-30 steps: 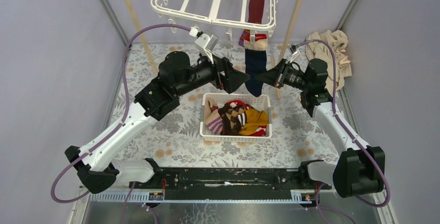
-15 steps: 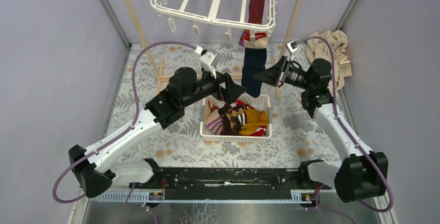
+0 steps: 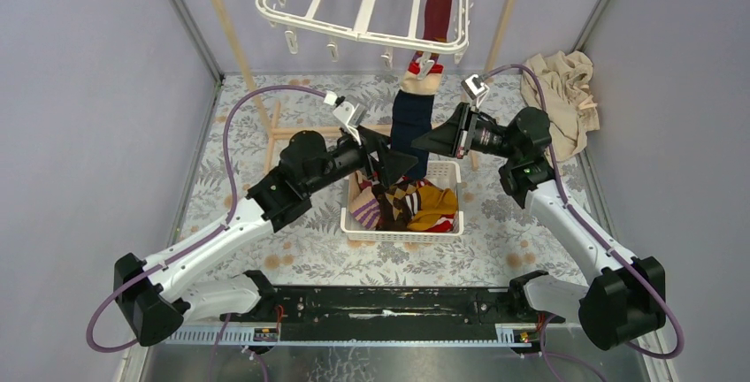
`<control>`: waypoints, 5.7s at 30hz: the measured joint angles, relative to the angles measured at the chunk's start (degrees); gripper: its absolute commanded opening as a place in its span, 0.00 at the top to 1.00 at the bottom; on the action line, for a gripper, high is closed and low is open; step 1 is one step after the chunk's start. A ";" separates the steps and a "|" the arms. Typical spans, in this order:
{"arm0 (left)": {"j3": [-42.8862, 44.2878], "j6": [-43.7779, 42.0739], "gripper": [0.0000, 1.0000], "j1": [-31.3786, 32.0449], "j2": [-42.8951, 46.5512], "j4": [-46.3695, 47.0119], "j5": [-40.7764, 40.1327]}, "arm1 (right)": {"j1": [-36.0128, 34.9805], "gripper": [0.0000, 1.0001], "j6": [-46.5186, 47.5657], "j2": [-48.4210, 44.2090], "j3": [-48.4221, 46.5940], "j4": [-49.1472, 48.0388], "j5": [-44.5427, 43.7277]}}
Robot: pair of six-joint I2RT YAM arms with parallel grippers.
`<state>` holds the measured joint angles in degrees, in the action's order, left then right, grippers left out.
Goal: Remove the socks clipped to the hanger
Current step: Remove the sock from the hanger, then place the sock in the bin.
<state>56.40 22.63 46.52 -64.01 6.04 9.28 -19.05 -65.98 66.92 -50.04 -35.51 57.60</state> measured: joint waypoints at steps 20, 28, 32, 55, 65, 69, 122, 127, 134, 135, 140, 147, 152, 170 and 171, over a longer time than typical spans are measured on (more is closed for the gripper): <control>7.45 2.27 1.00 -1.73 -5.01 -4.57 9.11 | -0.66 0.92 0.37 -0.02 0.63 -0.02 -3.78; 10.56 4.15 1.00 -5.40 -6.43 -9.03 15.63 | -0.76 0.70 1.18 -0.02 0.63 0.44 -4.46; 11.61 4.48 1.00 -6.56 -5.79 -10.95 17.35 | -0.81 0.58 2.12 0.00 0.61 1.55 -4.44; 15.17 6.49 1.00 -10.69 -2.75 -15.37 22.21 | -0.83 0.27 5.75 -1.70 0.63 6.60 -4.61; 15.15 6.86 1.00 -11.08 -2.08 -16.02 22.82 | -0.83 0.26 5.79 -1.70 0.63 6.60 -4.61; 15.15 6.99 1.00 -11.32 -1.33 -16.06 22.93 | -0.83 0.26 6.67 -1.86 0.61 7.23 -5.03; 11.47 20.63 0.99 -18.14 0.35 -11.65 40.96 | 6.62 0.29 10.99 14.67 -16.17 -25.97 -12.26; 10.73 21.22 0.99 -18.38 -0.02 -10.86 41.18 | 6.62 0.29 10.47 13.92 -16.15 -26.56 -12.26; 10.27 21.81 0.99 -18.45 -0.02 -9.70 41.44 | 5.64 0.29 11.41 13.38 -16.41 -25.51 -12.31; 10.16 21.86 0.99 -18.45 -0.02 -9.62 41.48 | 5.29 0.29 11.87 13.38 -16.59 -24.96 -12.28; 9.97 21.92 0.99 -18.45 -0.02 -9.49 41.81 | 3.13 0.29 14.64 13.38 -17.49 -21.70 -12.44; 9.97 22.08 0.99 -18.45 -0.02 -9.46 41.99 | 2.32 0.43 16.70 13.38 -17.62 -19.06 -12.96; 9.81 22.08 0.99 -18.47 0.02 -9.40 42.01 | 2.32 0.49 17.05 13.38 -17.62 -18.69 -13.16; 8.96 22.10 0.99 -18.88 0.37 -9.29 42.34 | 2.27 0.84 16.44 13.49 -19.54 -18.73 -13.55; 8.96 22.10 0.99 -18.88 0.42 -9.29 42.34 | 2.27 0.83 16.28 13.51 -19.54 -18.75 -13.55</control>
<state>65.36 44.73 27.64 -63.59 -3.25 51.62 -16.78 -49.69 80.42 -69.58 -54.26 44.05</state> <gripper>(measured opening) 0.022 0.187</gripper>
